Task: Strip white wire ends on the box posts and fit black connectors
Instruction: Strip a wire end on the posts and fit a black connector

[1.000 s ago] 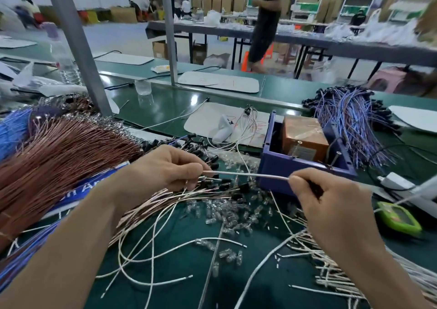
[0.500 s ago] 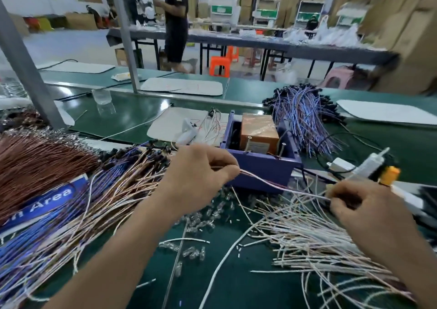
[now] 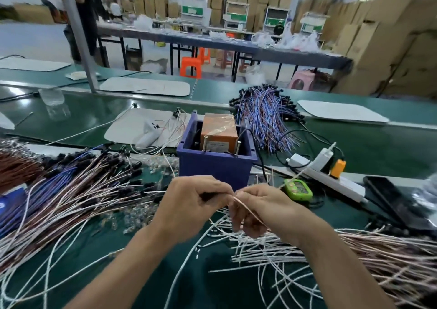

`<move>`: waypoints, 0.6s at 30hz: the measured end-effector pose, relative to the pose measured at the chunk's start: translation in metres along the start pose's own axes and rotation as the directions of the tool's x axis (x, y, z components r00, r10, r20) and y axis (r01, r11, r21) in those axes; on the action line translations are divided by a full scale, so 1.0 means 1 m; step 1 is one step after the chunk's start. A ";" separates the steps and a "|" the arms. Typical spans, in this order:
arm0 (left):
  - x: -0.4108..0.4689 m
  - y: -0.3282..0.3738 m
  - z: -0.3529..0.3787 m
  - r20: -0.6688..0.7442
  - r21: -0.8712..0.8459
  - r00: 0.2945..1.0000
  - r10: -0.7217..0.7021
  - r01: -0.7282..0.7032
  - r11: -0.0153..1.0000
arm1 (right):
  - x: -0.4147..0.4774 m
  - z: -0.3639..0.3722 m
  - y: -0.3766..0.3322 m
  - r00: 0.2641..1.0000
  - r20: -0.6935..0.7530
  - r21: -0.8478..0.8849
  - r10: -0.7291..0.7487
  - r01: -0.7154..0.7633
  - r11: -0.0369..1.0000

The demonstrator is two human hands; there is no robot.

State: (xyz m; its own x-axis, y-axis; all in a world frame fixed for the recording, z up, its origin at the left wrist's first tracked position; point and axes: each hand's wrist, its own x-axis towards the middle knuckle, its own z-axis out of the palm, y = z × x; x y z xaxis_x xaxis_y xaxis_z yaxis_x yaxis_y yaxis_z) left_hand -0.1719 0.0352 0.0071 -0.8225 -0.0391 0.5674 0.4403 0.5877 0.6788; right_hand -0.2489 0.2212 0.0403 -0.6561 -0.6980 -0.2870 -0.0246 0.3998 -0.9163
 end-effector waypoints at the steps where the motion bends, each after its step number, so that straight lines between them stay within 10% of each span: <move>1: -0.002 -0.004 -0.001 -0.002 0.018 1.000 -0.005 0.005 1.000 | 0.001 -0.001 0.004 1.000 0.013 0.029 -0.002 0.001 1.000; 12: -0.023 -0.020 -0.004 0.045 0.255 0.992 -0.115 0.100 0.962 | 0.014 0.011 0.017 0.838 -0.488 -0.099 -0.244 0.225 0.969; 18: -0.022 -0.011 0.009 0.041 0.394 0.986 0.160 -0.163 0.905 | 0.010 0.031 0.010 0.879 -0.303 -0.531 -0.367 0.164 0.831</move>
State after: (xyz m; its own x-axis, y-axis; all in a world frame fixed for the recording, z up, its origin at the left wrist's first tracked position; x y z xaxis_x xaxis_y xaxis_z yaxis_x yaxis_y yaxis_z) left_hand -0.1612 0.0367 -0.0169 -0.7556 0.0884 0.6490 0.3904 0.8564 0.3379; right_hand -0.2327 0.1998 0.0201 -0.7967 -0.5803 0.1690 -0.5286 0.5333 -0.6605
